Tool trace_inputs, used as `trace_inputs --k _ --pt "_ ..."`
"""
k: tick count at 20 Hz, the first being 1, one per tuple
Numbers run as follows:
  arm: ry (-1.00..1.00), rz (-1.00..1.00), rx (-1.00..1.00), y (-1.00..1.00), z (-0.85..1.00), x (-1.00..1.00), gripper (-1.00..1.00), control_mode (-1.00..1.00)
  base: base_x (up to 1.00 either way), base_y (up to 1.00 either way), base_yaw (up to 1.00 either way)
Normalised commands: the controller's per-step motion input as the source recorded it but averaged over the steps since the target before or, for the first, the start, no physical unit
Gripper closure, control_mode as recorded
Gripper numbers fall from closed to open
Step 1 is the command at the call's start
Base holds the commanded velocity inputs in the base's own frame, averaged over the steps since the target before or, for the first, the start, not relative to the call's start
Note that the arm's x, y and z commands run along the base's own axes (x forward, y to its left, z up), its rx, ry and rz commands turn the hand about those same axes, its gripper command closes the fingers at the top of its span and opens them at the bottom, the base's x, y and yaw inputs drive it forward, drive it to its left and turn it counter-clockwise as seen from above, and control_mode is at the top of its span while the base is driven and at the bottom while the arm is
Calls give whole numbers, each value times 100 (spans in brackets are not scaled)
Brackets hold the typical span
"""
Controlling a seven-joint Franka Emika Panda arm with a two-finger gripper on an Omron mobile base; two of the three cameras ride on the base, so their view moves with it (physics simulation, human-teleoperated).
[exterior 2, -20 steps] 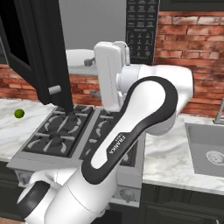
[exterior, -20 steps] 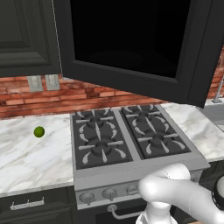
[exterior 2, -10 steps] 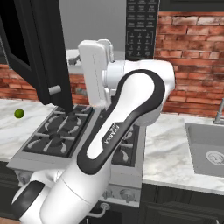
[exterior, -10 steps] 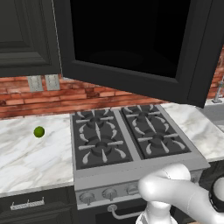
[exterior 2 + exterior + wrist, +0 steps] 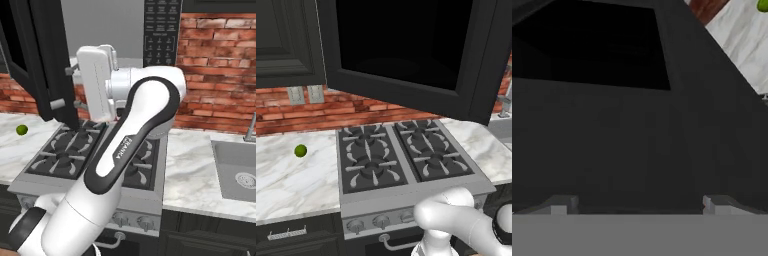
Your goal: Place the sponge inside the microwave to prepare for sanitizing.
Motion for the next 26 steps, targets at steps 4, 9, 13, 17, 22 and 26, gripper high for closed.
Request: trace_inputs --k 4,9,13,17,22,26 --pt "0 4 0 25 1 -4 -100 -100 0 0 0" --pt "-5 1 0 59 2 -34 -100 -100 0 0 0" --pt "-9 -5 0 79 0 -51 -100 -100 0 0 0" --pt "-6 -23 -1 99 0 -47 -100 -100 0 0 0" --pt "-15 -35 -1 100 0 -39 -100 -100 0 0 0" --pt "-17 -36 -1 100 0 -25 -100 -100 0 0 0"
